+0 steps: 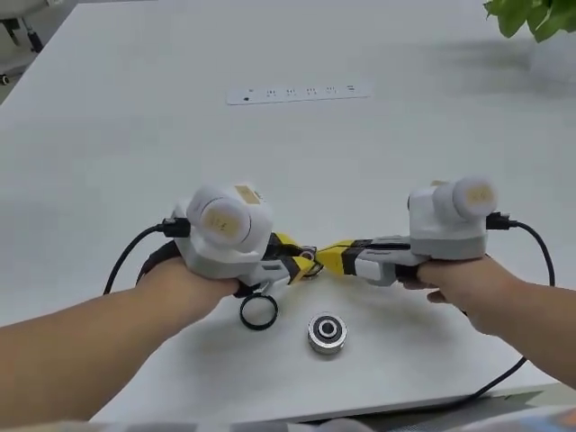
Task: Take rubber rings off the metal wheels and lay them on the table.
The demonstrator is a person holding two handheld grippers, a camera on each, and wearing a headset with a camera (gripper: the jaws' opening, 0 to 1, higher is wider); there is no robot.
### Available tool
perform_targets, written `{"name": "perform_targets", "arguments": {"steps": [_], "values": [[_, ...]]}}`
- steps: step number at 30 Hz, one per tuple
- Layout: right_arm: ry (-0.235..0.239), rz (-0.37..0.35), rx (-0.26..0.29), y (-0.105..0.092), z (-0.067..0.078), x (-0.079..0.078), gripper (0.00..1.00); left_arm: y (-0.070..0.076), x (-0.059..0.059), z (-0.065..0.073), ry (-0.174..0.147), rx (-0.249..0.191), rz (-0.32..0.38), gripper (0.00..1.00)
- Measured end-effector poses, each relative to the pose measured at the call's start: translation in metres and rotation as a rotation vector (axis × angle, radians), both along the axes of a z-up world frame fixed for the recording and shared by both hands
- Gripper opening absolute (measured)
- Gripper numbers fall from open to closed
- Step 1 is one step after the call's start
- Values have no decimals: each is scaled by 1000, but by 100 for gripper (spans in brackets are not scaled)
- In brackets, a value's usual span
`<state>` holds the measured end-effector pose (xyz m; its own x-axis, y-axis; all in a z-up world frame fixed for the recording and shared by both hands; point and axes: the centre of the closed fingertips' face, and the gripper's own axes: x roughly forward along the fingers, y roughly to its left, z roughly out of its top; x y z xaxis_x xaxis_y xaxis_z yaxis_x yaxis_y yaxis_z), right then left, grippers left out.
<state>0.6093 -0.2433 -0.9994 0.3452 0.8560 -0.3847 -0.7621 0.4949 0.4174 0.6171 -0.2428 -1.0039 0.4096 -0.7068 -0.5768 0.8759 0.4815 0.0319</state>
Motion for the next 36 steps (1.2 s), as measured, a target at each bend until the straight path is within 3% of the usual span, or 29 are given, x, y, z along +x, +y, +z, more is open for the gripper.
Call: {"name": "perform_targets", "arguments": {"steps": [5,6,14,25,36], "values": [[-14,38,53,12,13,-4,0,0,0,0,-2,-1,-2,12],[-23,37,25,11,11,-4,0,0,0,0,-2,-2,-1,12],[-4,35,41,6,9,-7,0,0,0,0,0,-6,3,12],[10,9,20,1,5,-5,0,-1,0,1,-6,0,1,13],[16,3,25,0,8,-4,0,0,-5,3,13,-5,-18,17]]}}
